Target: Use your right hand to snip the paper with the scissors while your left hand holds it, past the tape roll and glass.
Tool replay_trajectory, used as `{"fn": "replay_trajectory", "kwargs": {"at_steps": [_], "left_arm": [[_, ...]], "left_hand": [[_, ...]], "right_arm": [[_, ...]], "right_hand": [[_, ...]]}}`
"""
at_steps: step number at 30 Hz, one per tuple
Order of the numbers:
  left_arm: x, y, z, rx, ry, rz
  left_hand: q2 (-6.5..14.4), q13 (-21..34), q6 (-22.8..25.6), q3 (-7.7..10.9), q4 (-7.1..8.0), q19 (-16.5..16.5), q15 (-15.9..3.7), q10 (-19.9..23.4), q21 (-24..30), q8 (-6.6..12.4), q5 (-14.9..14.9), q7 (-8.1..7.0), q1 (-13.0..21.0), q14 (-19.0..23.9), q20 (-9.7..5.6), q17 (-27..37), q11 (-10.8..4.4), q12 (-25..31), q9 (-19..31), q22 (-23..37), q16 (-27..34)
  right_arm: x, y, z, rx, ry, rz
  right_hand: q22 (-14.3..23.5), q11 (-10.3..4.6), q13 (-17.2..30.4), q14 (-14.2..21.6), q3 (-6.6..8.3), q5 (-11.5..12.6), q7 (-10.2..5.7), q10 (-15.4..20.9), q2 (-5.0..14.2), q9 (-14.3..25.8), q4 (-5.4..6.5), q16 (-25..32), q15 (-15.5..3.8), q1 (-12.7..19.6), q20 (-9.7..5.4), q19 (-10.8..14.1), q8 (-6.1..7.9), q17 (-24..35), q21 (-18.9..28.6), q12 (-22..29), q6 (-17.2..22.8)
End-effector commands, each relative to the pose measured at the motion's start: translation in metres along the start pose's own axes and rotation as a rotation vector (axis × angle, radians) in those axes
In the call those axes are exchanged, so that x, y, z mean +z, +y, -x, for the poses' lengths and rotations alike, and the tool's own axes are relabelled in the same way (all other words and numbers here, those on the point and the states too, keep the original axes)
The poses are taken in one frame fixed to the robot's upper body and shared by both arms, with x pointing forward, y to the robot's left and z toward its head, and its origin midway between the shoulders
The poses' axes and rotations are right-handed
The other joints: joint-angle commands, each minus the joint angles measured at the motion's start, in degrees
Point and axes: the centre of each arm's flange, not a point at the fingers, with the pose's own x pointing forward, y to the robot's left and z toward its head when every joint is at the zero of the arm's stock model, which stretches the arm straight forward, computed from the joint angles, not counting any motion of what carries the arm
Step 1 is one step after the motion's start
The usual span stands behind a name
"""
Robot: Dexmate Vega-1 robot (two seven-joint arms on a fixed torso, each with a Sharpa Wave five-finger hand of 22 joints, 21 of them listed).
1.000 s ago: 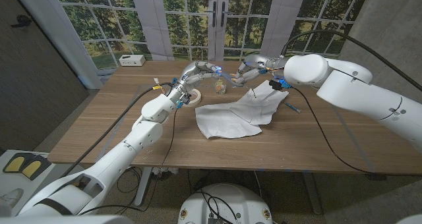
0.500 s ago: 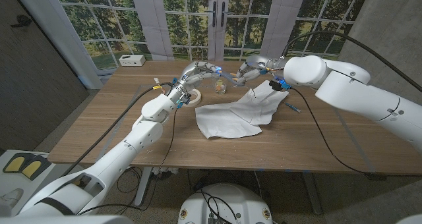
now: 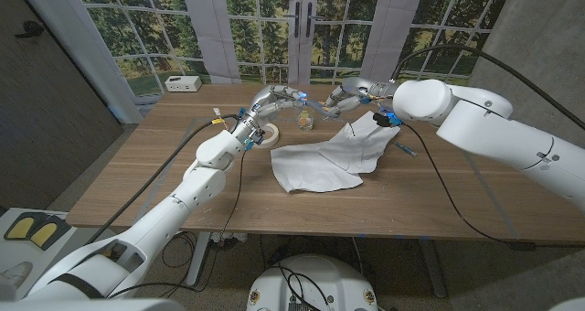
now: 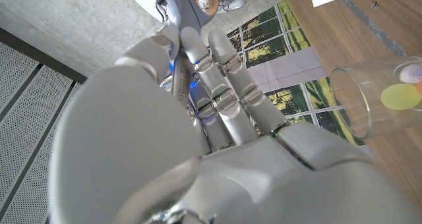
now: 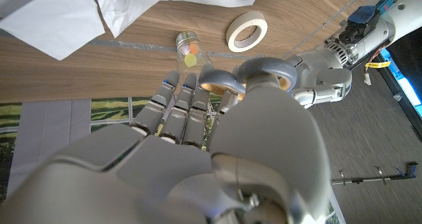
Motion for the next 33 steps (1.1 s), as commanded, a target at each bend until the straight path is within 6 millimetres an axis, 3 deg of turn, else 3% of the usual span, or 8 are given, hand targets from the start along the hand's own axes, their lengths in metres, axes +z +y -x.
{"fn": "replay_trajectory", "kwargs": {"at_steps": [1,3,7,11,12,18,26,33], "left_arm": [[-0.0017,-0.0004,-0.0001,-0.002,0.006,-0.002],[-0.0014,0.0000,-0.0002,-0.002,0.005,-0.003],[-0.0011,0.0001,-0.0002,0.000,0.002,-0.003],[-0.0019,-0.0005,0.0003,-0.003,0.006,-0.003],[-0.0020,-0.0006,0.0005,-0.003,0.006,-0.003],[-0.0016,-0.0004,0.0012,-0.001,0.008,-0.009],[-0.0017,-0.0023,0.0016,0.001,0.007,-0.008],[-0.0013,-0.0034,0.0019,0.000,0.008,-0.010]], "left_hand": [[0.71,11.60,0.44,0.43,0.07,-0.53,0.18,2.75,0.44,-0.26,0.07,-0.17,0.27,0.38,-2.13,0.35,-2.15,0.28,0.14,0.17,0.27],[0.69,11.59,0.45,0.42,0.07,-0.55,0.18,2.74,0.48,-0.27,0.05,-0.21,0.26,0.40,-2.13,0.35,-2.16,0.26,0.14,0.17,0.28],[0.67,11.57,0.54,0.42,0.05,-0.60,0.17,2.75,0.54,-0.27,0.02,-0.36,0.26,0.43,-2.13,0.37,-2.15,0.23,0.15,0.16,0.30],[0.70,11.59,0.60,0.45,0.05,-0.63,0.18,2.75,0.63,-0.30,-0.01,-0.41,0.27,0.43,-2.16,0.39,-2.12,0.22,0.16,0.16,0.32],[0.72,11.62,0.58,0.46,0.06,-0.66,0.18,2.72,0.64,-0.32,-0.02,-0.42,0.26,0.44,-2.13,0.40,-2.11,0.22,0.17,0.14,0.33],[0.75,11.58,0.56,0.48,0.10,-0.70,0.19,2.69,0.76,-0.39,-0.06,-0.42,0.18,0.46,-2.06,0.42,-2.18,0.15,0.18,0.14,0.35],[0.74,11.59,0.51,0.49,0.12,-0.76,0.18,2.70,0.88,-0.47,-0.11,-0.34,0.13,0.48,-2.01,0.44,-2.22,0.13,0.19,0.14,0.38],[0.78,11.63,0.47,0.53,0.12,-0.82,0.19,2.76,0.96,-0.54,-0.14,-0.25,0.13,0.54,-2.00,0.47,-2.24,0.15,0.19,0.13,0.42]], "right_arm": [[-0.0009,0.0024,-0.0012,0.018,-0.008,-0.021],[-0.0003,0.0025,-0.0012,0.028,-0.009,-0.014],[0.0010,0.0023,-0.0002,0.027,-0.012,-0.007],[0.0010,0.0024,0.0001,0.027,-0.014,-0.021],[0.0003,0.0024,-0.0001,0.023,-0.014,-0.028],[-0.0016,0.0026,0.0003,0.015,-0.016,-0.049],[-0.0044,0.0051,-0.0003,0.008,-0.022,-0.078],[-0.0043,0.0049,0.0030,-0.030,-0.035,-0.075]], "right_hand": [[1.02,-6.00,2.56,0.68,9.10,-0.67,0.06,3.24,1.80,2.37,8.25,1.05,-5.53,-1.73,-0.35,1.11,1.03,1.33,1.36,1.04,-1.27],[1.93,-6.07,5.06,2.40,10.18,-1.13,0.83,3.22,1.64,4.03,8.56,2.74,-7.22,-1.71,-0.68,1.64,2.10,3.15,2.67,3.09,-0.95],[3.20,-5.64,8.55,2.96,10.78,-1.61,1.91,3.44,1.12,5.47,8.04,4.52,-8.13,-1.41,-1.41,2.74,3.48,5.97,4.87,6.36,1.04],[5.60,-7.47,16.11,7.62,10.53,-2.02,1.91,3.07,1.15,5.87,6.65,9.33,-9.02,-0.83,-3.02,2.95,2.91,11.01,8.64,13.19,1.52],[7.05,-7.85,20.92,11.19,10.42,-2.14,1.89,1.38,0.33,6.36,5.85,12.92,-8.71,-0.27,-3.57,3.89,2.49,14.44,11.27,16.83,1.30],[10.81,-9.07,33.69,11.26,10.15,-1.86,1.98,-6.46,0.95,6.47,4.10,17.75,-9.34,1.74,-4.14,0.77,1.22,20.44,16.13,25.11,2.34],[13.61,-9.17,40.17,11.90,9.74,-1.59,2.89,-7.68,0.93,5.87,3.91,22.98,-9.78,2.43,-5.48,0.59,0.20,25.28,20.37,29.97,2.76],[18.82,-9.38,39.54,14.71,8.07,-1.22,4.30,-0.74,-0.77,4.77,1.83,30.56,-9.94,4.02,-5.45,3.47,0.68,29.54,28.17,32.45,7.56]]}}
